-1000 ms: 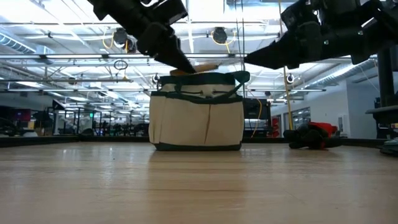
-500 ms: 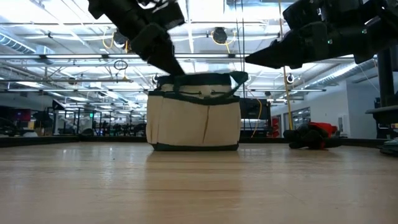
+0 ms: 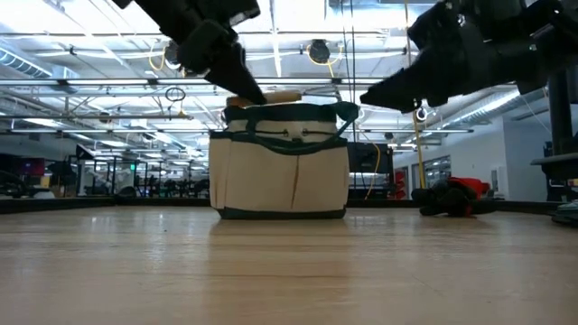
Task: Pick & Place Garden tools in Gardening bag
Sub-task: Put the brown hand rake into the brown gardening bag
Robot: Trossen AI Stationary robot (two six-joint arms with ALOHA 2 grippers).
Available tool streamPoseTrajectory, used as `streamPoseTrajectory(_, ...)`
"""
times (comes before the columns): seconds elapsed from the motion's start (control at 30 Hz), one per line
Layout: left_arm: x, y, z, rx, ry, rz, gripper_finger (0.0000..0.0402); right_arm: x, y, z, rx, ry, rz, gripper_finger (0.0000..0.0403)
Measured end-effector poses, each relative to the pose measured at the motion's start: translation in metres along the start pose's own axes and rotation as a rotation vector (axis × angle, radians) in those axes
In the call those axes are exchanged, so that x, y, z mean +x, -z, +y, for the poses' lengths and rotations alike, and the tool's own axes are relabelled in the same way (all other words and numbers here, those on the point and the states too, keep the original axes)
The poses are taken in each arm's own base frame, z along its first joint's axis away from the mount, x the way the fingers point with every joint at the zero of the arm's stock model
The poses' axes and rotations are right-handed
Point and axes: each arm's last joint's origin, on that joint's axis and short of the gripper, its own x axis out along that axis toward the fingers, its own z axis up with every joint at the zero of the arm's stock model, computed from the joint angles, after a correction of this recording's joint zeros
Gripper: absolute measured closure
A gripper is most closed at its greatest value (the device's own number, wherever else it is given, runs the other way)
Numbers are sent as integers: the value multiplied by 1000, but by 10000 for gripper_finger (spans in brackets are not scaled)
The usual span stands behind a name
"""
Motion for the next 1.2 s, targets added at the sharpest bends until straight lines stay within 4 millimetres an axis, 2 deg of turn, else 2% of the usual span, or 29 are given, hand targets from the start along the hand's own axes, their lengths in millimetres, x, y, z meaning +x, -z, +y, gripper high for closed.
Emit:
streamPoseTrajectory(0.13,-15,-3,-1,-9,-24,-18,330,0,-4,3,216,21,-40,220)
streamPoseTrajectory(0.27,-22,-1,-1,-52,-38,6,330,6,-8,9,318,23,-85,220)
streamPoseTrajectory(0.4,-22,7,-1,-77,-58,77,330,18,-5,17,316,54,-49,220)
streamPoseTrajectory(0.63,-22,-2,-1,-29,-71,1,330,37,2,22,355,90,4,220)
streamPoseTrajectory(0.87,-23,4,-6,-2,-52,61,330,39,5,23,353,92,22,220)
streamPoseTrajectory(0.97,-30,2,-10,8,-39,37,330,39,7,23,347,95,48,223)
streamPoseTrajectory(1.1,-33,2,-12,0,-28,40,330,39,9,21,345,102,66,251)
streamPoseTrajectory(1.2,-28,8,-12,-35,-9,93,330,39,9,21,341,103,67,293)
